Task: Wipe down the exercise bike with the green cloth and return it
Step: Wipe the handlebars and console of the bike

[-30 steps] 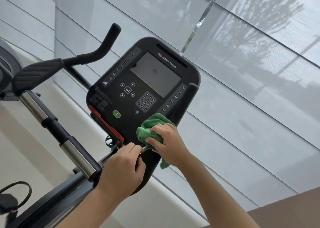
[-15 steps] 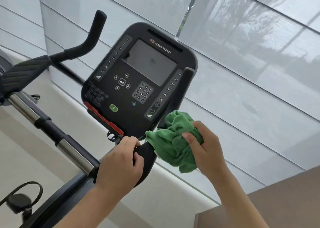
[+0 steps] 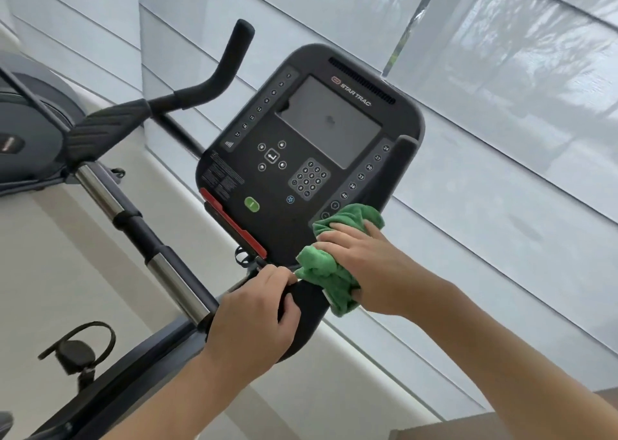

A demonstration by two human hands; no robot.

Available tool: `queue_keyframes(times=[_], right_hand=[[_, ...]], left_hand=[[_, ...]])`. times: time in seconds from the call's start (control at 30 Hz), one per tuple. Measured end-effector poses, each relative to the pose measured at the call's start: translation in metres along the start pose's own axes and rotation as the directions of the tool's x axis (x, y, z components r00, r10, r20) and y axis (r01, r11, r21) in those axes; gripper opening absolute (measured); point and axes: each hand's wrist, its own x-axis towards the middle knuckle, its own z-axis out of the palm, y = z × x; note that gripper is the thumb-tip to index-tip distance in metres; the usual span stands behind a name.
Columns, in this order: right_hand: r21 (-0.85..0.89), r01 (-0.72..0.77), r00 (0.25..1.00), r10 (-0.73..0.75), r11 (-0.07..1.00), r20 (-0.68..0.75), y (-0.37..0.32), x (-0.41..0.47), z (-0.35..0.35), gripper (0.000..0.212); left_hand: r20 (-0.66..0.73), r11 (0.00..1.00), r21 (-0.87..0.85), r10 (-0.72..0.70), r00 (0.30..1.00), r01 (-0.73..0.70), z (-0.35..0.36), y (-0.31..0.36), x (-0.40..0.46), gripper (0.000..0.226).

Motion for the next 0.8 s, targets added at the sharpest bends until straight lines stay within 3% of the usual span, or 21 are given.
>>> queue_keyframes(times=[0.1,0.23,0.3,0.37,0.43,0.53,0.6,0.67,0.7,0.8], right_hand=[[-0.172,0.131,0.99,-0.122,0.976,0.064,0.003,0.025,-0.004,0.076],[-0.154,0.181,0.97,-0.15,0.971,0.19,0.003,0.052,-0.017,0.022],[-0.17,0.192,0.972,-0.164,0.967,0.17,0.005,0.053,-0.015,0.017],[-0.134,0.213,0.976,-0.206,0.968,0.065,0.009,0.048,-0.005,0.019],[-0.094,0.215,0.964,-0.227,0.972,-0.142,0.012,0.036,0.013,0.026],[-0.01,0.158,0.853,-0.142,0.987,-0.503,0.002,0.015,0.046,0.025],[0.006,0.114,0.81,-0.09,0.993,-0.58,-0.005,0.008,0.058,0.025],[-0.029,0.12,0.86,-0.118,0.992,-0.496,-0.004,0.012,0.047,0.027],[-0.05,0.135,0.911,-0.144,0.99,-0.387,-0.001,0.017,0.034,0.03],[-0.125,0.157,0.986,-0.148,0.98,0.077,-0.001,0.044,-0.011,0.022]], left_hand=[[-0.01,1.0,0.013,0.015,1.0,-0.015,0.003,0.0,0.0,0.019],[-0.033,1.0,0.014,0.012,0.999,-0.012,0.005,-0.002,-0.002,0.02],[-0.036,1.0,0.02,0.016,0.999,-0.015,0.006,-0.001,-0.002,0.02],[-0.032,1.0,0.024,0.02,0.999,-0.02,0.006,-0.001,-0.002,0.02],[-0.028,0.999,0.025,0.025,0.999,-0.024,0.006,-0.001,-0.003,0.021],[-0.021,0.999,0.023,0.03,0.999,-0.03,0.005,-0.001,-0.003,0.021],[-0.018,0.999,0.023,0.031,0.999,-0.031,0.004,0.001,-0.002,0.021],[-0.017,0.999,0.031,0.027,1.0,-0.026,0.004,0.002,-0.002,0.022],[-0.017,0.999,0.037,0.024,1.0,-0.024,0.003,0.003,-0.001,0.022],[-0.02,0.999,0.038,0.012,1.0,-0.011,0.003,0.003,-0.001,0.022]])
